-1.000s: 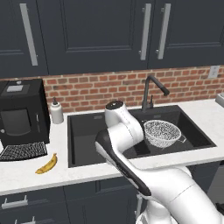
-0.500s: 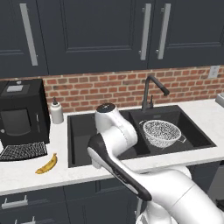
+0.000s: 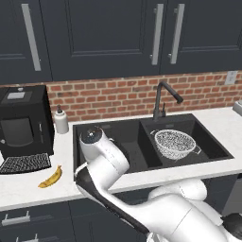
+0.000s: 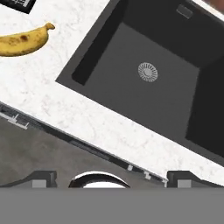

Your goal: Put the colander in the sink, put the banana in the colander, and turn on the sink faucet and pour water over the colander.

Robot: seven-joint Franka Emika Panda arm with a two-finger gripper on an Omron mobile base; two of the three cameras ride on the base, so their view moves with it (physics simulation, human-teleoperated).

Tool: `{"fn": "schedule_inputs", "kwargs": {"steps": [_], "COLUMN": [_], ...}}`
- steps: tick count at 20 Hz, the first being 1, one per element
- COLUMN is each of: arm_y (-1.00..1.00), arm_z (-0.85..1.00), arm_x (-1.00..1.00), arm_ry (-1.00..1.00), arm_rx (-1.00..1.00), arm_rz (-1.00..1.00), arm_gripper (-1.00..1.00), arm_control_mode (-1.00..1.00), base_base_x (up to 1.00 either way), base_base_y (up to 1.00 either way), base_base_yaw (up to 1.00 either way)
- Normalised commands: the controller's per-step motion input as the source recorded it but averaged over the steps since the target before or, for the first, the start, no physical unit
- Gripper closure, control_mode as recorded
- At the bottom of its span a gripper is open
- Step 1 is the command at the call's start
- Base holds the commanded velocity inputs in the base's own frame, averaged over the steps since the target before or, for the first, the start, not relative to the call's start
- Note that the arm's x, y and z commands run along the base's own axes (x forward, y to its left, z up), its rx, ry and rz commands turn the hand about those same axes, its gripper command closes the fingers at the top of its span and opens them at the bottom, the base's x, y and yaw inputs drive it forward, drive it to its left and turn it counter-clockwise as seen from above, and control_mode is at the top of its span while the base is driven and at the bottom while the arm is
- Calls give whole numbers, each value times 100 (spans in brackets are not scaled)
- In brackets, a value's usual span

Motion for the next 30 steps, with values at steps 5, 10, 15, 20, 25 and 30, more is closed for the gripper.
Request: {"fn": "schedule_inputs", "kwargs": {"steps": [5,10,15,20,25,30], "arm_y": [46,42,50,50,37,19], "arm_z": [-4,0,0,-28,-22,-14], "arm_x": [36,40,33,12,8,1], "arm_ry": [-9,0,3,1,0,10], "arm_rx": [12,26,22,2,0,8], "arm_rz": [-34,-32,-28,-17,-15,-3], "arm_gripper": [-100,-100,-100,-100,-100,-100], "arm_control_mode": [-100,-100,-100,-100,-100,-100], "base_base_x": [0,0,0,0,0,0], "base_base_y": [0,0,0,0,0,0], "base_base_yaw": [0,0,0,0,0,0]}}
